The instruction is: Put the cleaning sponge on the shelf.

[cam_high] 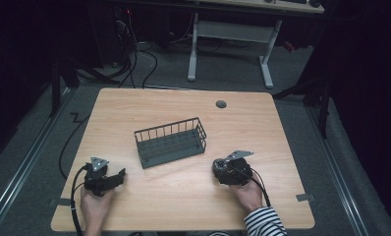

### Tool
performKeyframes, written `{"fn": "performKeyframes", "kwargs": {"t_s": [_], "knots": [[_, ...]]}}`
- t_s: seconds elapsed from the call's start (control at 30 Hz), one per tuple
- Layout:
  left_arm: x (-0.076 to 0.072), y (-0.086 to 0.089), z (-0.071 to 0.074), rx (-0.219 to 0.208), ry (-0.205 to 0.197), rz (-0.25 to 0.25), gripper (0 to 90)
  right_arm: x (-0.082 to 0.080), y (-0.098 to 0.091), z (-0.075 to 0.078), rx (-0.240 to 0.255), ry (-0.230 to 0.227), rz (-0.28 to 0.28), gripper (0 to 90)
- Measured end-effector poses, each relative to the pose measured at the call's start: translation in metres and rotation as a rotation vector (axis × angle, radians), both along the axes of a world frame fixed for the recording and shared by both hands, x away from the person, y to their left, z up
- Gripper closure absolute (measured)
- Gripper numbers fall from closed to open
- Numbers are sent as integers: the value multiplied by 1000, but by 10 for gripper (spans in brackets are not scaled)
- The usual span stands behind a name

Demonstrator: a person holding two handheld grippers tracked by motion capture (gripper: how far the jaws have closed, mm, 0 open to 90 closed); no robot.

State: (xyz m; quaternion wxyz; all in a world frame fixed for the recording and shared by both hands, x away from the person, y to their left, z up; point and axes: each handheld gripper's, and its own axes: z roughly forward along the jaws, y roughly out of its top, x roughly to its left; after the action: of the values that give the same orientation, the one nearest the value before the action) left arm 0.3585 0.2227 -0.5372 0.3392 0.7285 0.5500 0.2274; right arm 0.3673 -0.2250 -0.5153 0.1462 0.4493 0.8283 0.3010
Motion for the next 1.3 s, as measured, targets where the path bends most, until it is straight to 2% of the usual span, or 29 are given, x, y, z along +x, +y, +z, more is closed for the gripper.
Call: {"fn": "performKeyframes", "kwargs": {"t_s": [0.1, 0.2, 0.23, 0.6, 0.9, 0.93, 1.07, 1.1, 1.17, 1.23, 1.27, 1.3], "knots": [[0, 0, 0, 0, 0, 0, 264, -1, 0, 1, 7, 3, -1, 381], [0, 0, 0, 0, 1, 0, 264, 0, -1, 3, 31, -4, 0, 388], [0, 0, 0, 0, 1, 0, 264, 0, -3, 4, 52, -1, -2, 392], [0, 0, 0, -1, 0, 0, 263, -4, -5, 14, 88, -5, 20, 401], [0, 0, 0, -1, 0, 0, 263, -5, -7, 38, 121, -35, 46, 402], [0, 0, 0, -1, 0, 0, 262, -5, -7, 40, 128, -33, 48, 402], [0, 0, 0, -1, 0, 0, 263, -3, -10, 50, 215, -16, 74, 401], [0, 0, 0, -1, 0, 0, 262, -3, -10, 50, 215, -16, 74, 401], [0, 0, 0, -1, 0, 0, 262, 0, -8, 60, 228, -23, 90, 401], [0, 0, 0, -1, 0, 0, 262, 1, -7, 63, 238, -28, 101, 401], [0, 0, 0, -1, 0, 0, 262, 3, -5, 71, 244, -34, 109, 400], [0, 0, 0, -1, 0, 0, 262, 3, -5, 71, 244, -34, 109, 400]]}}
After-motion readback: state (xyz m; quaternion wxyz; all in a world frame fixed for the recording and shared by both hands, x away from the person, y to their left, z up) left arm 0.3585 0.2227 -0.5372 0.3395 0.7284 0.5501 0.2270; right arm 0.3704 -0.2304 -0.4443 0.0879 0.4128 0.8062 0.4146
